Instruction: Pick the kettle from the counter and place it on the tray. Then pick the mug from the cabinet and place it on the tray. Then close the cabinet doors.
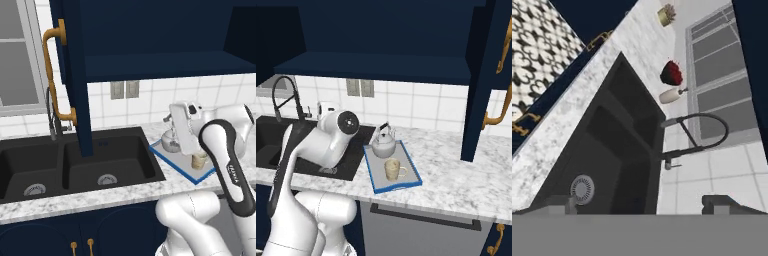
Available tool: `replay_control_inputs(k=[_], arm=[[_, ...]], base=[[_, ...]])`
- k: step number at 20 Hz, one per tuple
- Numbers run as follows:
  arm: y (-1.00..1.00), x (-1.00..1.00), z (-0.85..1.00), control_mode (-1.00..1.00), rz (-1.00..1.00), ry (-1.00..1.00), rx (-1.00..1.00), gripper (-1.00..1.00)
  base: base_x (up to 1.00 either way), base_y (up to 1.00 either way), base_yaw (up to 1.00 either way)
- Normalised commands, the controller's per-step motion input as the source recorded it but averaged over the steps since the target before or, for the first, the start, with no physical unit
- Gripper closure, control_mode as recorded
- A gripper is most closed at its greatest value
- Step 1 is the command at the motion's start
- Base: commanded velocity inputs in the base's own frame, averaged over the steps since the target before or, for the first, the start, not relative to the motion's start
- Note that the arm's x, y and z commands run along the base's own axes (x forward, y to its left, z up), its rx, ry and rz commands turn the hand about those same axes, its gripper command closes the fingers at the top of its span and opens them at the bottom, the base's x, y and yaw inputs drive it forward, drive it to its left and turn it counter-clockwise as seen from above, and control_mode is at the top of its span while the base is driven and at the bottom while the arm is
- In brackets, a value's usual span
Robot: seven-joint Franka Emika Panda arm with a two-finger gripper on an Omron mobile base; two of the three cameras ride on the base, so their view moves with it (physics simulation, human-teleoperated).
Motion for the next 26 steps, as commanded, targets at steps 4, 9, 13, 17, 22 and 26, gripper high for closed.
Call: replay_control_inputs(k=[4,9,13,17,22,26], arm=[[-0.37,-0.53,0.29,-1.00,-0.21,-0.12,-0.09,-1.00],[-0.51,-0.59,0.30,-1.00,-0.29,-0.02,-0.01,-1.00],[-0.49,-0.57,0.33,-1.00,-0.27,0.00,-0.06,-1.00],[-0.55,-0.68,0.33,-1.00,-0.23,-0.04,-0.16,-1.00],[-0.62,-0.62,0.31,-1.00,-0.23,-0.01,-0.06,-1.00],[-0.62,-0.50,0.34,-1.00,-0.20,0.00,0.00,-1.00]], base=[[0.00,0.00,0.00],[0.00,0.00,0.00],[0.00,0.00,0.00],[0.00,0.00,0.00],[0.00,0.00,0.00],[0.00,0.00,0.00]])
